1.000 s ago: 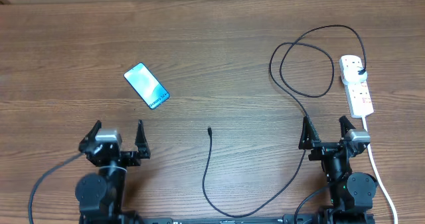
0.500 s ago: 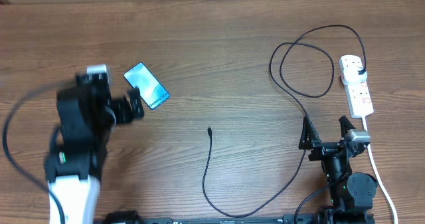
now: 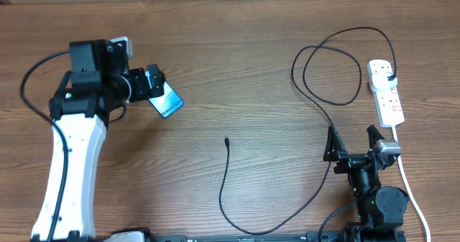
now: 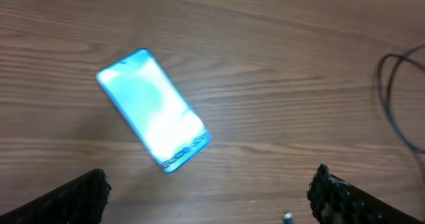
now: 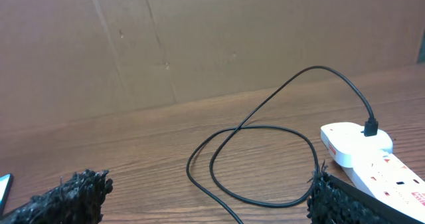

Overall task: Plug charger to phone and switch on socket
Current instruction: 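Move the left gripper forward over the Galaxy phone, then lower the left gripper and close it on the phone's edges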

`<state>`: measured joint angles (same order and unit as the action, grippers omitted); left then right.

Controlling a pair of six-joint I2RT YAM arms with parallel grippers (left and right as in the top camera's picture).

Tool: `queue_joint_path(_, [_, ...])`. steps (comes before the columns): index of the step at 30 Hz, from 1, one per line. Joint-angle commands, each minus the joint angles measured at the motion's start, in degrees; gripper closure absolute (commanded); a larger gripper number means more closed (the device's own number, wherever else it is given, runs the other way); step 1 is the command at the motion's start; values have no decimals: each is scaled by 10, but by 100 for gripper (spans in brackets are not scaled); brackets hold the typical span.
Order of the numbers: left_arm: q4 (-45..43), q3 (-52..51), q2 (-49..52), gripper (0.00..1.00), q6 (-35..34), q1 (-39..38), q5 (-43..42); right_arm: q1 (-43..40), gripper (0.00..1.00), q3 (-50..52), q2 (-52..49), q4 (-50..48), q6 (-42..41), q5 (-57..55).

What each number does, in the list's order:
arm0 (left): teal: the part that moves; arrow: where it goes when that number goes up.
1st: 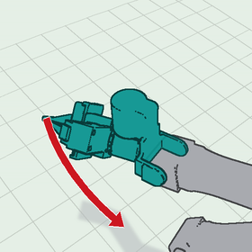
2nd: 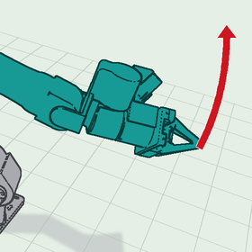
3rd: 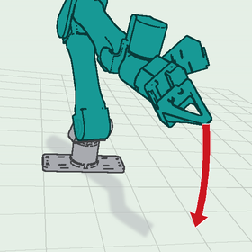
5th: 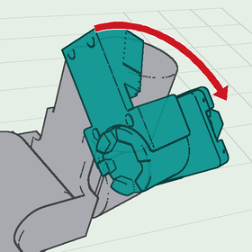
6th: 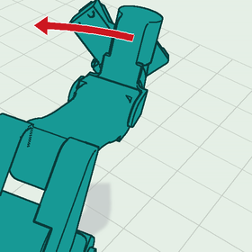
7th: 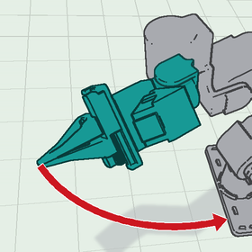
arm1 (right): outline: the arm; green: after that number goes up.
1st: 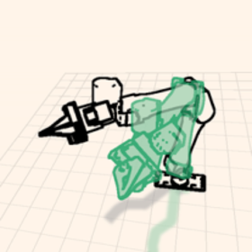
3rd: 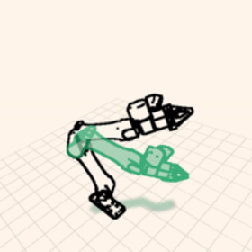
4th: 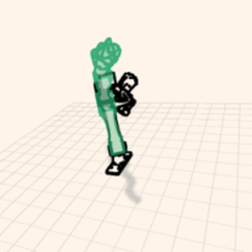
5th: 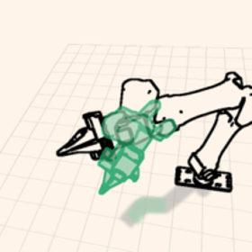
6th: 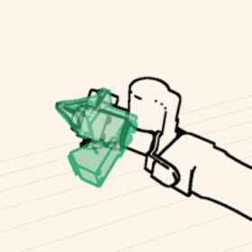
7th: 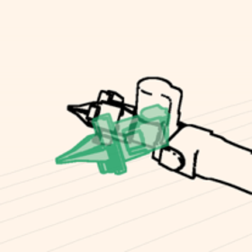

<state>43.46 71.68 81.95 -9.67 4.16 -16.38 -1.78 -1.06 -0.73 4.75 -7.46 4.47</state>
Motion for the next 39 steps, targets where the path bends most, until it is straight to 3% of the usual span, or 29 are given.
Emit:
queue_joint_path(1, [5, 14, 26, 0, -105, 3, -18, 3, 0, 6, 6, -2, 2, -4])
queue_joint_path(4, [35, 28, 44, 0, -189, -1, 50, 3, 0, 6, 6, -2, 2, -4])
queue_joint_path(13, [226, 250, 161, 0, -254, -63, 198, 3, 0, 6, 6, -2, 2, -4])
queue_joint_path(19, [304, 368, 269, 0, -323, -85, 223, 3, 0, 6, 6, -2, 2, -4])
queue_joint_path(29, [308, 367, 410, 0, -334, -87, 219, 3, 0, 6, 6, -2, 2, -4])
queue_joint_path(39, [253, 367, 475, 0, -337, -87, 208, 3, 0, 6, 6, -2, 2, -4])
